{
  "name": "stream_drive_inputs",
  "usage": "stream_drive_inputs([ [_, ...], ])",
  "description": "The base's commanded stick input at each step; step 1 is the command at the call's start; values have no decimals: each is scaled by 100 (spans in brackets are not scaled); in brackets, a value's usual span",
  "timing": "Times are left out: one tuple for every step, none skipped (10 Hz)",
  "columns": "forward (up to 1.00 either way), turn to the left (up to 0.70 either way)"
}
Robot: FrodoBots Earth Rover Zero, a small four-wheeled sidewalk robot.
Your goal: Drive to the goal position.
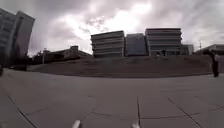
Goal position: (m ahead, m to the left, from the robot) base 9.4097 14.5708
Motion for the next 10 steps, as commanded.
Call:
stream_drive_inputs([
  [70, 0],
  [70, 0],
  [70, 0],
  [70, 0],
  [70, 0],
  [70, 0],
  [70, 0],
  [70, 0],
  [70, 0],
  [70, 0],
])
